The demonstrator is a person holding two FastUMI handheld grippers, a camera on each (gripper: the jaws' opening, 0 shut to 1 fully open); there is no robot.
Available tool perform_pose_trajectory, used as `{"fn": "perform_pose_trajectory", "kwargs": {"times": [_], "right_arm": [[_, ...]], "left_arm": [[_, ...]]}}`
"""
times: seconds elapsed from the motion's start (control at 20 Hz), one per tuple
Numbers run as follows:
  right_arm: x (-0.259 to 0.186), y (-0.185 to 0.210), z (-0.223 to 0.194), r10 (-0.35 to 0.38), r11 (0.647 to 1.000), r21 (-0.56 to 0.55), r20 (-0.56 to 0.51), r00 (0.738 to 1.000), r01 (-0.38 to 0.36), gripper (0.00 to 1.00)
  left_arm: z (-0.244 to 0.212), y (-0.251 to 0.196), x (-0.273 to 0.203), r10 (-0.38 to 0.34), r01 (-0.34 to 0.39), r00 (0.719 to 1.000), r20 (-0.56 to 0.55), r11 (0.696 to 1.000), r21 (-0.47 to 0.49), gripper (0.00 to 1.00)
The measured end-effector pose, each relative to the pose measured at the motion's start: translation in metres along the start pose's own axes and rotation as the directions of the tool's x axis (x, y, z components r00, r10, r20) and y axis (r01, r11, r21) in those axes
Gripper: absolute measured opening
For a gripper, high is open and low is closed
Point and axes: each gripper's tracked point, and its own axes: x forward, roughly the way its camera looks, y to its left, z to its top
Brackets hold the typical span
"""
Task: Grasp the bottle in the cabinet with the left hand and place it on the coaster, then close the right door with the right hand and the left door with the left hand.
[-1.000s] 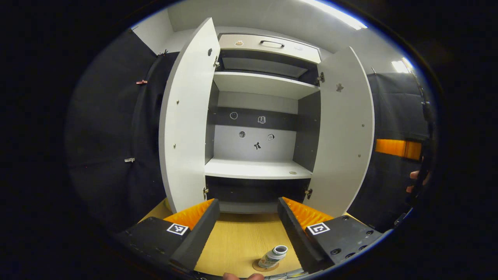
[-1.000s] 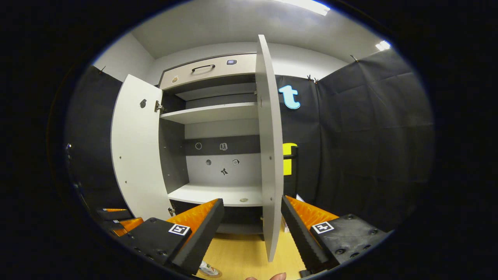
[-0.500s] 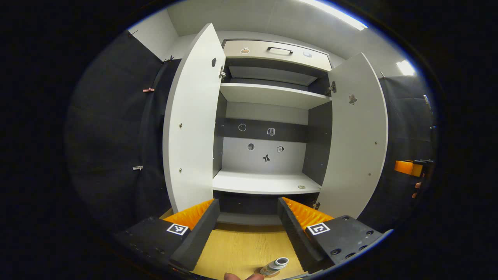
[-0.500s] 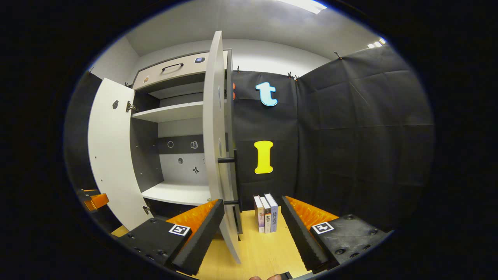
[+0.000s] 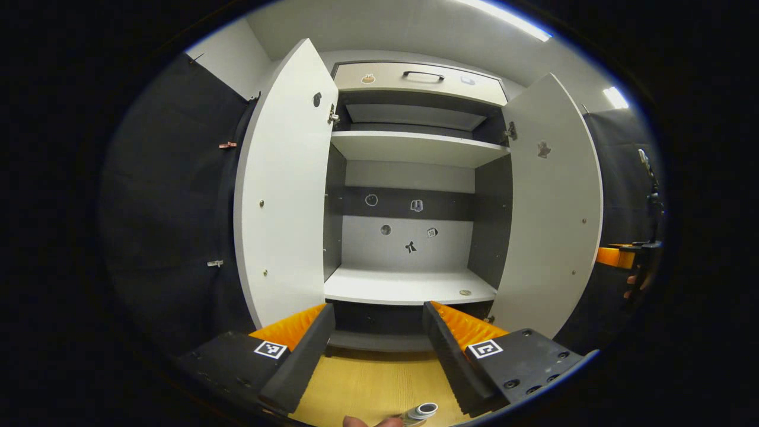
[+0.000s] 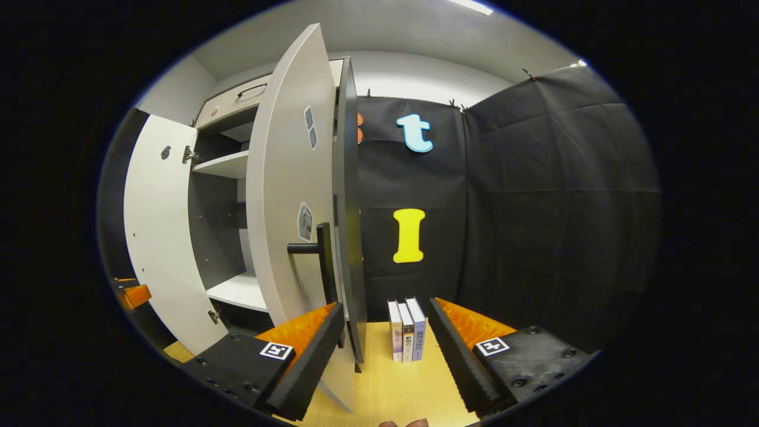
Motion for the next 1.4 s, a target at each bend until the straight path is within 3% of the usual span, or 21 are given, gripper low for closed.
{"fn": "perform_pose_trajectory", "kwargs": {"times": [0.35, 0.8, 1.15, 1.4], "right_arm": [[-0.006, 0.032, -0.004, 0.046, 0.999, 0.025, -0.015, 0.999, -0.046, 0.97], [-0.004, 0.107, -0.011, 0.152, 0.988, 0.039, -0.016, 0.988, -0.152, 0.98], [0.023, 0.169, -0.016, 0.208, 0.974, 0.092, -0.018, 0.978, -0.205, 0.98], [0.05, 0.203, -0.016, 0.22, 0.973, 0.065, 0.009, 0.975, -0.22, 0.97]], "left_arm": [[-0.007, 0.01, 0.002, -0.007, 0.006, 1.0, -0.005, 1.0, -0.008, 0.95], [-0.008, 0.035, -0.002, -0.001, 0.001, 1.0, -0.001, 1.0, -0.004, 0.95], [-0.012, 0.05, -0.003, -0.001, 0.001, 1.0, -0.006, 1.0, -0.015, 0.95], [-0.013, 0.064, -0.005, 0.007, -0.007, 1.0, -0.006, 1.0, -0.015, 0.95]]}}
